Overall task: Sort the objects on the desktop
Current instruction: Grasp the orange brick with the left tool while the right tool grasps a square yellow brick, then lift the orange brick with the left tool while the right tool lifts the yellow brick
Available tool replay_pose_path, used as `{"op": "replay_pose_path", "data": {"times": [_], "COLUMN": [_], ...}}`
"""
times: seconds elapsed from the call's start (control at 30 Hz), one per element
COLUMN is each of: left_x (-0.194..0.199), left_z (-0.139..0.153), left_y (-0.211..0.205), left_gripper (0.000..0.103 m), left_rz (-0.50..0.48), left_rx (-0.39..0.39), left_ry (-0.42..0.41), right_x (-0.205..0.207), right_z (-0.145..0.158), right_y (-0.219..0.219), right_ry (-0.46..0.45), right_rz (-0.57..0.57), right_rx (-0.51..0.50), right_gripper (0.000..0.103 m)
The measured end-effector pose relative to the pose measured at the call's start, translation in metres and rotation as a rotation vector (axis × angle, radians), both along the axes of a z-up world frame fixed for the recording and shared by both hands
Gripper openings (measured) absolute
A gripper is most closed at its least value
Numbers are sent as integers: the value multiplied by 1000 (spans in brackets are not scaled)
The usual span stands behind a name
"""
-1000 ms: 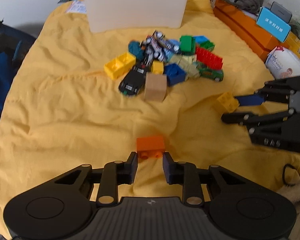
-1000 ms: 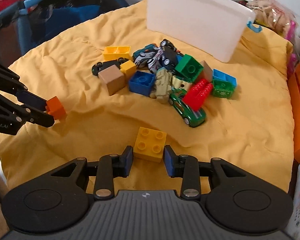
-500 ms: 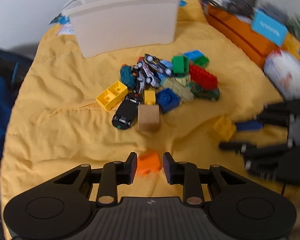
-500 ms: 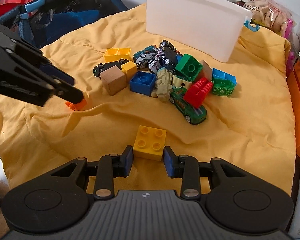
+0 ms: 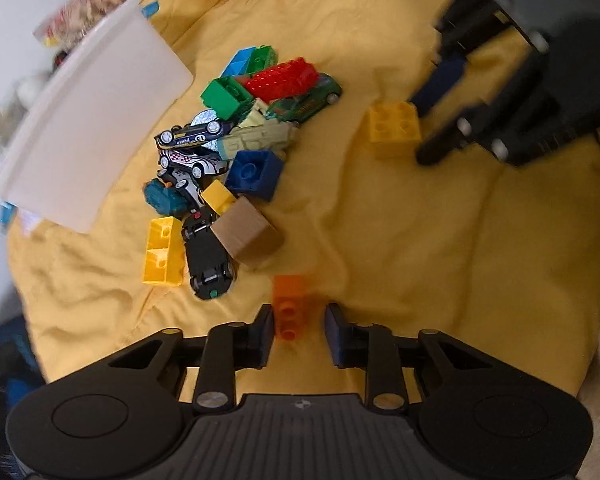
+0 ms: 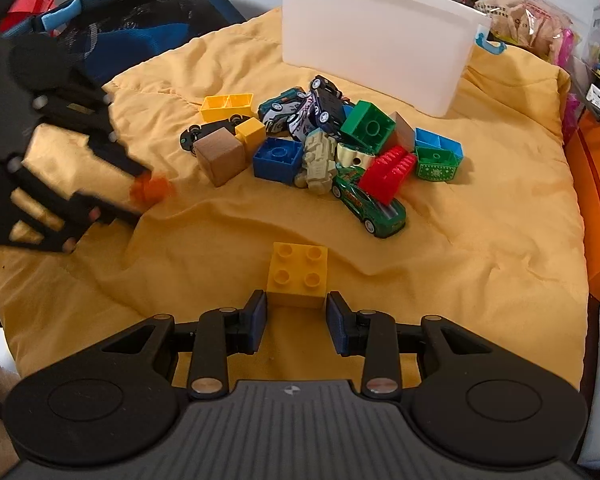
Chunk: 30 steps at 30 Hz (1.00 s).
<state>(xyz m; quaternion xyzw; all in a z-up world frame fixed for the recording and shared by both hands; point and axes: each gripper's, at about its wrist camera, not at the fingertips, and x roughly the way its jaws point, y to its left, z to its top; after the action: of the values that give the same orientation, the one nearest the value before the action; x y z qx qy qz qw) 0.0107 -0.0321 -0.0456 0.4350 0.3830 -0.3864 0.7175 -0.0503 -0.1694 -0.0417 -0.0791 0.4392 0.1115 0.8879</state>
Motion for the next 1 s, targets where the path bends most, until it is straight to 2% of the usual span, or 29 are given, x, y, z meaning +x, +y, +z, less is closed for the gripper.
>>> {"op": "replay_pose_path", "data": {"times": [0.03, 0.13, 0.23, 0.33, 0.4, 0.5, 0.57, 0.63, 0.7, 0.83, 1.0], "left_x": [8, 28, 32, 28, 21, 8, 1, -2, 6, 3, -1], "left_z": [0, 7, 16, 8, -2, 1, 4, 4, 3, 2, 6], "left_y": [1, 7, 20, 28, 26, 27, 29, 31, 32, 29, 25], "left_gripper": [18, 17, 17, 17, 18, 25, 31, 32, 32, 31, 31], "left_rz": [27, 177, 377, 546, 601, 643, 650, 666, 694, 708, 699], "left_rx": [-20, -114, -215, -333, -366, -456, -488, -499, -523, -508, -468], "left_ry": [39, 158, 267, 399, 386, 361, 339, 314, 326, 326, 239], "right_x": [0, -1, -4, 1, 4, 6, 7, 9, 10, 13, 14], "right_z": [0, 2, 6, 2, 0, 3, 4, 5, 5, 6, 7], "right_y": [1, 2, 2, 0, -4, -4, -4, -4, -5, -5, -6], "right_ry": [0, -6, -33, -9, 11, 4, 3, 9, 11, 25, 34], "right_rz": [-5, -15, -23, -37, -62, -56, -51, -37, -24, -23, -19], "right_rx": [-1, -4, -22, -13, 22, -4, -14, 5, 14, -3, 2], "right_gripper": [37, 35, 34, 34, 36, 46, 47, 47, 46, 46, 45]}}
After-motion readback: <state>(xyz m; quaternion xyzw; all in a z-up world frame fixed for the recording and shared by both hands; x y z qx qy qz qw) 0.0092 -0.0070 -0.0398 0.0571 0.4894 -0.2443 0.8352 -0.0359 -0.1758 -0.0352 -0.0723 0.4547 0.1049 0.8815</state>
